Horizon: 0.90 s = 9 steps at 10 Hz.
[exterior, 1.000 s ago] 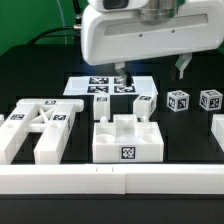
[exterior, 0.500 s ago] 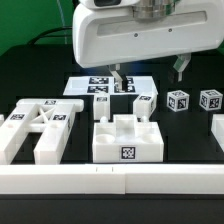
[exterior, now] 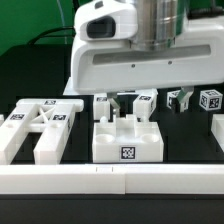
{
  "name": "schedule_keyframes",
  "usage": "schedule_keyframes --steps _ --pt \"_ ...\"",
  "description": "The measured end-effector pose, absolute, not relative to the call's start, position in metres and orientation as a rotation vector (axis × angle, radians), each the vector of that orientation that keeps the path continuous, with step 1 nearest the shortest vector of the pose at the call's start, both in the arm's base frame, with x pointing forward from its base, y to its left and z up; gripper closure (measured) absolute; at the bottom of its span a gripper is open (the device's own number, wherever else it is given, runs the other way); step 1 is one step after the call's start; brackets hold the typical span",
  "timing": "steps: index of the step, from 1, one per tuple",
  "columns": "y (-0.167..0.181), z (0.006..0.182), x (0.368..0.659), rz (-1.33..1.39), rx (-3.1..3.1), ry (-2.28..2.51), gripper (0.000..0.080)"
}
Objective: Assemble chair
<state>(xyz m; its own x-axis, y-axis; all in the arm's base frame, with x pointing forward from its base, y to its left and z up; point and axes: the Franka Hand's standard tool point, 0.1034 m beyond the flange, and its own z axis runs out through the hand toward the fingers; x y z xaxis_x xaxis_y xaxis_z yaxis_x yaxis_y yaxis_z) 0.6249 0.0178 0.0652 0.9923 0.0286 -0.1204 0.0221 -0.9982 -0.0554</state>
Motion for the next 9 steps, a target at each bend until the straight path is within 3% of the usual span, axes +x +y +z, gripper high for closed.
schedule_keyframes --steps 3,5,9 --pt "0.018 0.063 0.624 0.189 -3.081 -0.043 0.015" --pt "0.021 0.041 0.62 0.177 -3.082 -0.051 0.015" --pt "0.028 0.019 0.61 0.167 -3.085 -0.066 0.015"
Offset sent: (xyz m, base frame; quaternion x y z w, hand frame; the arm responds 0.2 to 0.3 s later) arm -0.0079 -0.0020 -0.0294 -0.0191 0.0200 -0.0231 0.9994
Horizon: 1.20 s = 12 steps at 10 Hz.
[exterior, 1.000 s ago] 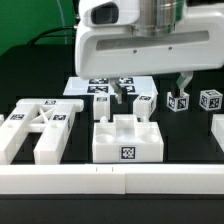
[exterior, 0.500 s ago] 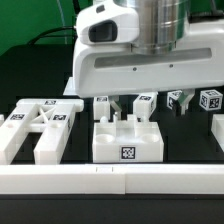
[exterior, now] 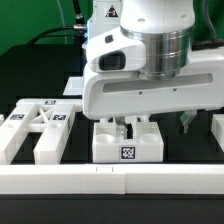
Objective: Assemble chair
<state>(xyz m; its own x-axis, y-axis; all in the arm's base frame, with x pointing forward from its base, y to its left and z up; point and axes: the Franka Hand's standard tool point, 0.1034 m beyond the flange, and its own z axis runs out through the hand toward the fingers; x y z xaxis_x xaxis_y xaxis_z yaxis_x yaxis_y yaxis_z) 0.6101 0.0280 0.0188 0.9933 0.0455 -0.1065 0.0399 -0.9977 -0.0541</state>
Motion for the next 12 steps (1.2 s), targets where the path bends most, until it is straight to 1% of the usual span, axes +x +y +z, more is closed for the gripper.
schedule_keyframes --steps 2,3,4,5,6,7,8,9,12 --pt "0.0305 0.0104 0.6021 0.179 -3.084 -0.072 0.0159" --pt "0.0304 0.0092 0.6005 0.183 -3.084 -0.073 0.0159" --pt "0.0305 0.0093 0.6007 0.183 -3.084 -0.073 0.032" --pt "0.0305 0.0092 0.6006 0.183 -3.084 -0.073 0.032" --pt "0.0305 0.0091 0.6005 0.184 -3.084 -0.073 0.0521" --pt "0.0305 0.009 0.6005 0.184 -3.084 -0.073 0.0657" --pt "0.0305 0.0089 0.6004 0.184 -3.084 -0.073 0.0657" --pt "0.0305 0.0091 0.6006 0.183 -3.084 -0.073 0.0766" --pt "0.0305 0.0091 0.6007 0.183 -3.084 -0.073 0.0766"
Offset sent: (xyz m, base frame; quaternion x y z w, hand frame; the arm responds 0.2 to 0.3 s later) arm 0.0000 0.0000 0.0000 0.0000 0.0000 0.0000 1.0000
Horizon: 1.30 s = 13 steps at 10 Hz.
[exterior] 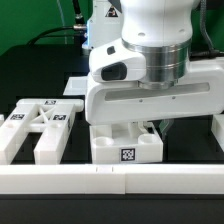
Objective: Assemble chair
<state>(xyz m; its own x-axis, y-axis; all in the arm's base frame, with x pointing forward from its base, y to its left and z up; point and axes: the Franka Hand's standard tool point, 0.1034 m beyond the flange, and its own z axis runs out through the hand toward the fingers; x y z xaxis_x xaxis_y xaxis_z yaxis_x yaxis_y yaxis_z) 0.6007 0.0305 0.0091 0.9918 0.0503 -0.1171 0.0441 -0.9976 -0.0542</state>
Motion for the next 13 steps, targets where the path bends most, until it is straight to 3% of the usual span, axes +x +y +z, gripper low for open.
schedule_keyframes --steps 3,10,13 --pt "0.039 0.009 0.605 0.178 -3.086 -0.027 0.0766" --pt "0.107 0.01 0.645 0.13 -3.091 0.11 0.0765" --pt "0.112 0.01 0.647 0.128 -3.092 0.1 0.0759"
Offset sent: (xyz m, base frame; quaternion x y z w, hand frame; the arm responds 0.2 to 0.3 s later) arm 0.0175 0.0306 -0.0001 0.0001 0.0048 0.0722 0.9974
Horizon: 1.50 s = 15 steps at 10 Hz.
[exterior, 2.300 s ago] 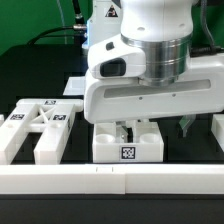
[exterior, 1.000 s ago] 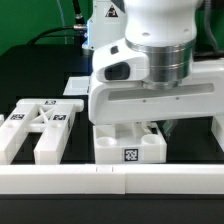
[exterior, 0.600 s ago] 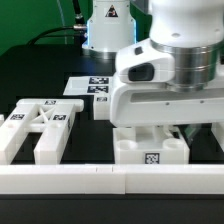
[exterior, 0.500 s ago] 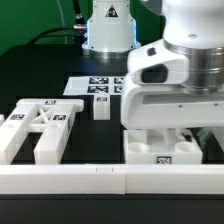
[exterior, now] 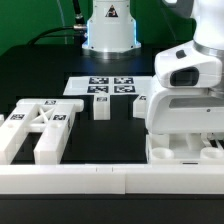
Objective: Assemble chair
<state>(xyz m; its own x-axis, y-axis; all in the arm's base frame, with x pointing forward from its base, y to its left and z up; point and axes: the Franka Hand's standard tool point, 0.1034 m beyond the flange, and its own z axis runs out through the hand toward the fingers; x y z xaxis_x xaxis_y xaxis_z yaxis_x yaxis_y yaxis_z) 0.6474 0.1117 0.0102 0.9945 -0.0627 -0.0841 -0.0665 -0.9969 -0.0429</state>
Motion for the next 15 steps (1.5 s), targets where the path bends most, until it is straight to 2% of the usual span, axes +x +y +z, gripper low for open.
schedule_keyframes --steps 1,2,3,5,6,7,11,12,15 --pt "0.106 0.009 0.648 0.129 -3.098 0.107 0.0759" --pt "0.101 0.01 0.648 0.127 -3.104 0.106 0.0569" --pt "0.095 0.02 0.648 0.116 -3.106 0.075 0.0569" --pt "0.091 0.051 0.645 0.088 -3.104 0.038 0.0218" --pt "0.09 0.058 0.643 0.084 -3.104 0.032 0.0218" --pt "0.089 0.066 0.639 0.077 -3.104 0.022 0.0162" --pt "0.089 0.062 0.634 0.082 -3.106 0.037 0.0151" --pt "0.084 0.061 0.62 0.094 -3.11 0.062 0.0151" --pt "0.06 0.077 0.583 0.15 -3.121 0.139 0.0151"
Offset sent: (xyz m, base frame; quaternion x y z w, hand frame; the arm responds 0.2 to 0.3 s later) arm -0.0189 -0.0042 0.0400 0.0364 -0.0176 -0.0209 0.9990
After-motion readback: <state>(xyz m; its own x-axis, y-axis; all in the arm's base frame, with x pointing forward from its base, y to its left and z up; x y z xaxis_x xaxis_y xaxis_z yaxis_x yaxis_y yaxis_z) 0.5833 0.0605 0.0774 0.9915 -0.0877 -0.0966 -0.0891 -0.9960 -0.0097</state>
